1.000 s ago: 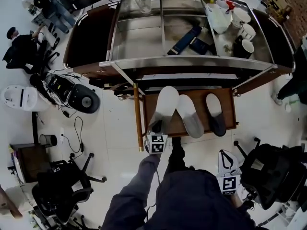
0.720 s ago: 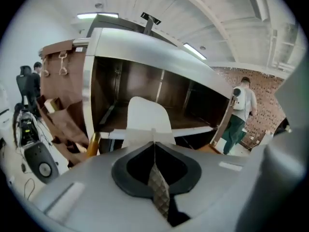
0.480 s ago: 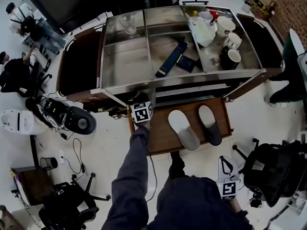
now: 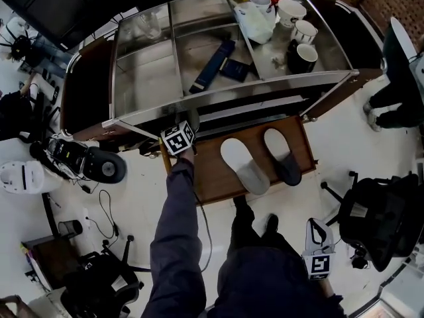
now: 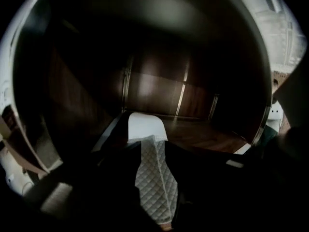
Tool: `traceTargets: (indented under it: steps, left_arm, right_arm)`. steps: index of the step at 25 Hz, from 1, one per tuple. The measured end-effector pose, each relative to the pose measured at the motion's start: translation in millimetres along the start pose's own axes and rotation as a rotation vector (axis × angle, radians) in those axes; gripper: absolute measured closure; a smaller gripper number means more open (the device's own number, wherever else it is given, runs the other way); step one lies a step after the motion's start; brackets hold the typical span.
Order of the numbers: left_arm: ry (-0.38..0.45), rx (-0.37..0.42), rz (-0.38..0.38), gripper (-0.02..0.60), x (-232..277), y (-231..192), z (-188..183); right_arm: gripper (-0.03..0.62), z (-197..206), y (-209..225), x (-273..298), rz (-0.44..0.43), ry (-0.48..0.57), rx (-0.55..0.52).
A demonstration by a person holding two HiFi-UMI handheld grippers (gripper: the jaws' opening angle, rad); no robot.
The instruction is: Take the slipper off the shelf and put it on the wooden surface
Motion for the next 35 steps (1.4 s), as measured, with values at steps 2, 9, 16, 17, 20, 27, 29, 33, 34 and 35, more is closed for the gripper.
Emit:
traceTargets:
  steps: [2,9,16,17,20,27,29,33,34,35]
  left_arm:
    - [0.041,0.04,-0.024,0.417,-26.1,5.5,1.9]
    - [0.152,0.091,0.075,0.417,-186.9,90.0,96.2]
    - [0.098,0.139,0.23,0.445,-396.5,236.3,310.7]
    - [0.081,0.131,0.24,0.448,-427.6,253.5,342.2]
    - [0.029,0.069,0.227,0.448,-514.3,293.6,411.0]
    - [0.098,0.2,0.25,0.465,-587.4,330.3,427.9]
    - [0.115,0.22,0.263,0.465,-595.8,337.9,423.9]
    - [0.162,0.208,0.243,0.48,-612.4,344.4,419.3]
    - [0.16,0.2,0.236,0.48,-613.9,344.6,421.3]
    - [0.155,0.191,0.234,0.48,-615.5,344.1,423.9]
  right_arm:
    - [0.593,10.7,0.0,-3.7,-0.024,0.01,-0.009]
    - [0.594,73.4,2.6,-40.3,-0.093,0.124,-0.063]
    - [0.594,132.6,8.5,-107.4,-0.144,0.298,-0.156]
    - [0.593,144.8,6.9,-117.6,-0.153,0.304,-0.157]
    - [0.593,167.6,-3.2,-152.4,-0.189,0.334,-0.176]
    - [0.594,179.6,-30.5,-195.8,-0.265,0.392,-0.241]
    - [0.594,179.5,-37.4,-202.5,-0.269,0.398,-0.252]
    - [0.594,176.7,-51.2,-207.5,-0.273,0.407,-0.291]
    - [0.594,176.1,-52.8,-208.8,-0.277,0.408,-0.294]
    - [0.594,176.5,-53.8,-211.3,-0.28,0.411,-0.293]
Point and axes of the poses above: the fingertips, and each gripper's own axes: x forward along the fingers, y to its right, z out of its underside, the point moved 3 cm from there along -x, backward along the fingers, and after that the axes turned 11 degrees about -y, right-handed, at the moved point
